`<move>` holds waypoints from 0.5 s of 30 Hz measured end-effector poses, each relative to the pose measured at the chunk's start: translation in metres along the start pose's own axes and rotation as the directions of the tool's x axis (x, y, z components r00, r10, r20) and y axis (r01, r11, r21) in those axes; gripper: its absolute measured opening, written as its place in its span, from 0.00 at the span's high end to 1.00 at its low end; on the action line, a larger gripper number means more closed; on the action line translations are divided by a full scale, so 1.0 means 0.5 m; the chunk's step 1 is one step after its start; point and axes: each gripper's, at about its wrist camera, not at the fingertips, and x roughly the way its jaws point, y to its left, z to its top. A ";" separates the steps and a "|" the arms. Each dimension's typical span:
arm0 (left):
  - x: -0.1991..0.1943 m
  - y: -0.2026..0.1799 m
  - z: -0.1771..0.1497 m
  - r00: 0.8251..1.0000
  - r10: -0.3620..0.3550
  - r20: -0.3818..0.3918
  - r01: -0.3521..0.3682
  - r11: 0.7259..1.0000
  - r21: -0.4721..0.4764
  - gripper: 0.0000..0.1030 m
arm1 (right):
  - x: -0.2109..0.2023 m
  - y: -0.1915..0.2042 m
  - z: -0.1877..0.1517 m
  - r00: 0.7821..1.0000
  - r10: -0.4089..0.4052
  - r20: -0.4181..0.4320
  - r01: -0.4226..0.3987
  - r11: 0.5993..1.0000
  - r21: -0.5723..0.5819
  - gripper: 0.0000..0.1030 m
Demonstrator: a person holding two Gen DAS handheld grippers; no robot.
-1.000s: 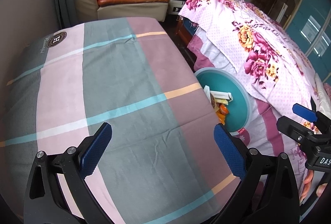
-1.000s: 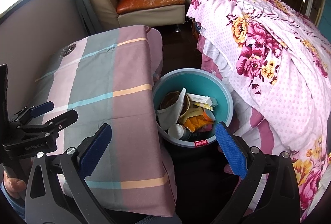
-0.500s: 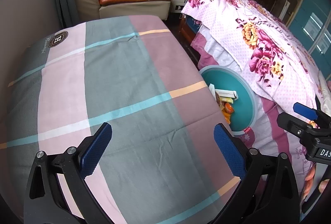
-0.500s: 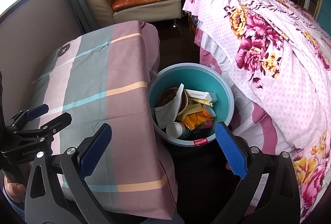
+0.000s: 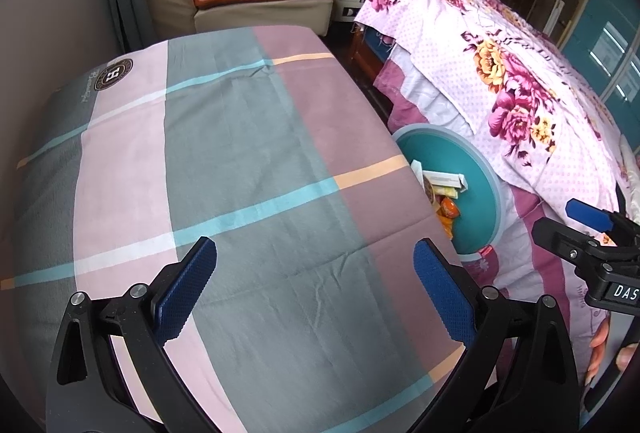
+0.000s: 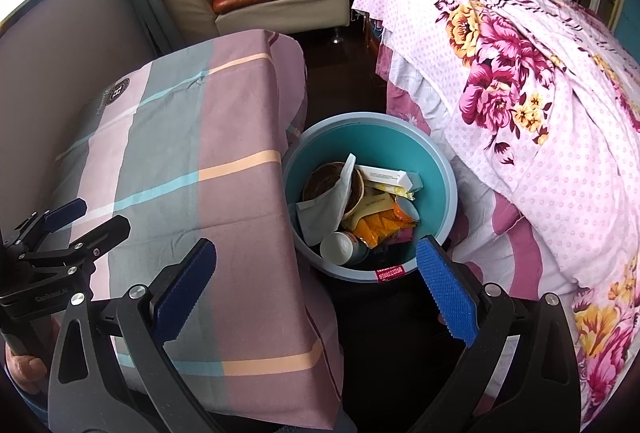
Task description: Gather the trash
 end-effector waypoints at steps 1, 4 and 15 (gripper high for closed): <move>0.001 0.000 0.000 1.000 0.002 0.000 -0.002 1.000 0.000 0.04 | 0.002 -0.001 0.000 1.000 0.000 -0.001 0.000 1.000 0.000 0.07; 0.004 0.000 0.001 1.000 0.006 -0.001 -0.006 1.000 -0.001 0.04 | 0.007 -0.001 0.002 1.000 -0.001 -0.003 0.001 1.000 0.001 0.07; 0.023 0.002 -0.001 1.000 0.016 -0.018 -0.016 1.000 -0.003 0.04 | 0.030 -0.002 0.011 1.000 0.003 -0.025 -0.003 1.000 0.006 0.07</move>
